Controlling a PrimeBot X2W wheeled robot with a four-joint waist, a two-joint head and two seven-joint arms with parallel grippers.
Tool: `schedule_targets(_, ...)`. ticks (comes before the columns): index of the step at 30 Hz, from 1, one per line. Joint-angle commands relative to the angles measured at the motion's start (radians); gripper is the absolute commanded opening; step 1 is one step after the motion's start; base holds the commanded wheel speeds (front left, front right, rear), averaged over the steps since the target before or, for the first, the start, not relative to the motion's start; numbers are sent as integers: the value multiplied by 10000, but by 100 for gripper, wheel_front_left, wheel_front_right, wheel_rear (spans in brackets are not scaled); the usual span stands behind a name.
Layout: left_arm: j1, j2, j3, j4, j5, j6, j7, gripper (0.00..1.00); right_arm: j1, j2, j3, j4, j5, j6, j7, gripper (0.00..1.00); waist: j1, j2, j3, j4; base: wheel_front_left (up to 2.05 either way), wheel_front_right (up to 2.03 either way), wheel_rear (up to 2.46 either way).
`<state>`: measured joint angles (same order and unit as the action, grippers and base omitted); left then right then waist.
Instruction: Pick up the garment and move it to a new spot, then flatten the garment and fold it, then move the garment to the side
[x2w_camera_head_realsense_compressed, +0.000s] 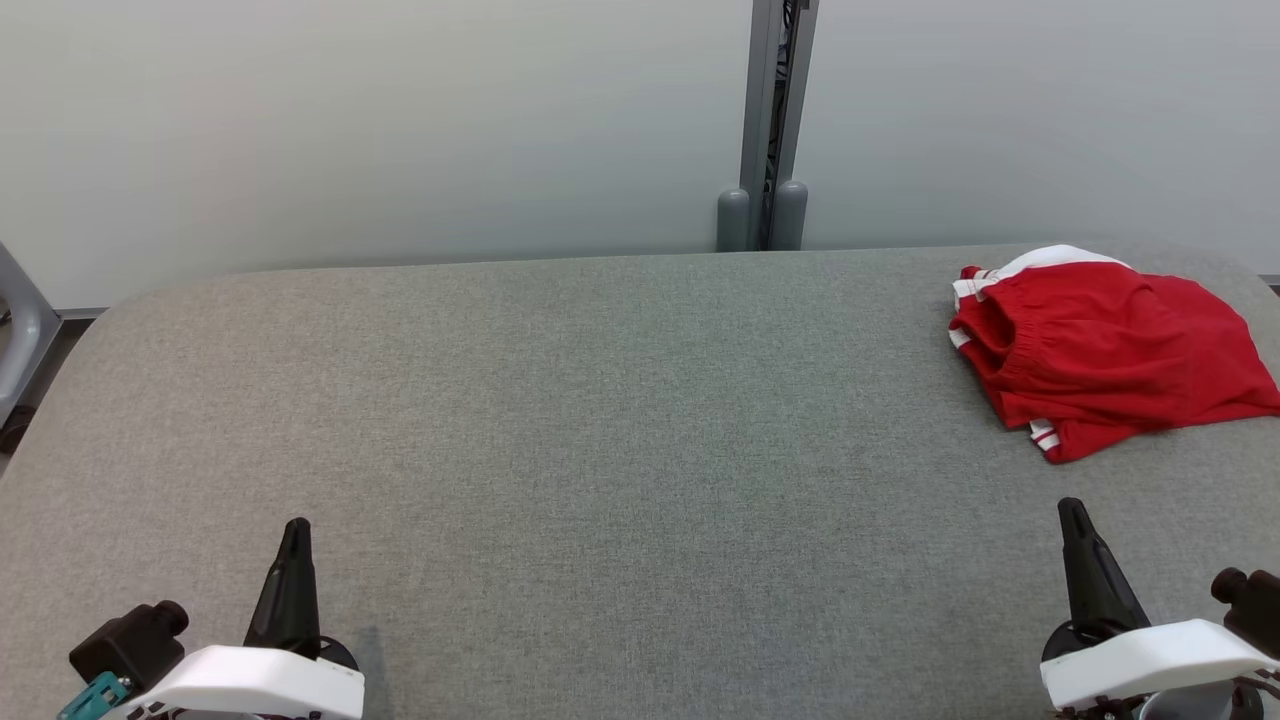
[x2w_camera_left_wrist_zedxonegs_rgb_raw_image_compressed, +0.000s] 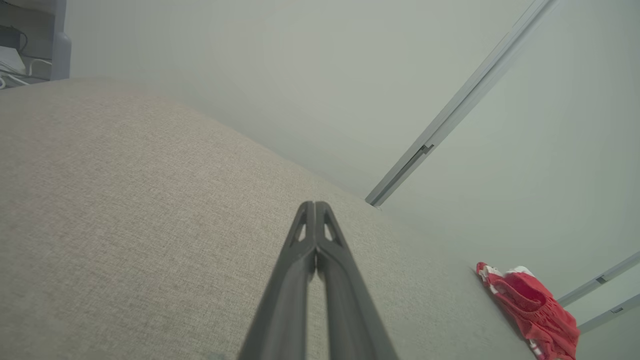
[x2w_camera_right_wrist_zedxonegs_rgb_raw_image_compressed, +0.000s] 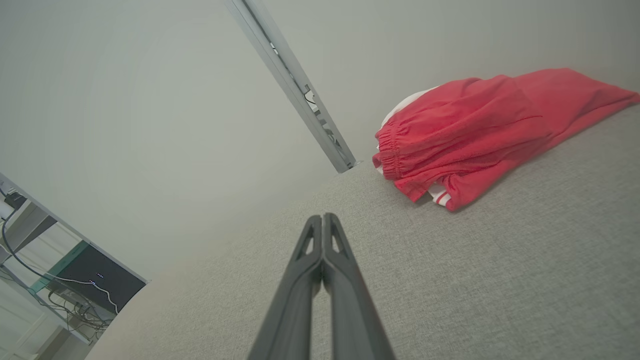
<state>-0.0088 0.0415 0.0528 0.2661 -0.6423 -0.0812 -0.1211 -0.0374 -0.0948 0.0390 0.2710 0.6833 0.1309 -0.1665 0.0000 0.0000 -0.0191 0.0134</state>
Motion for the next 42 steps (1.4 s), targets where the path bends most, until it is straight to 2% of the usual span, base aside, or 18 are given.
schedule_targets(1,-369,49,114,-69,-396,-83,111,0,-337,-32,-97,-90,383,0,86,0,0,0,4,-2,0,0,0)
schedule_targets(20,-1007,68,460,317,-2832,-203,931,0,-761,92,-369,134,2797,-1,633,0,0,0,53,-28,0,0,0)
schedule_targets(42,-1625,82,790,689,-5130,-321,1723,0,-1141,211,-624,370,5077,1,1160,0,0,0,111,-58,0,0,0)
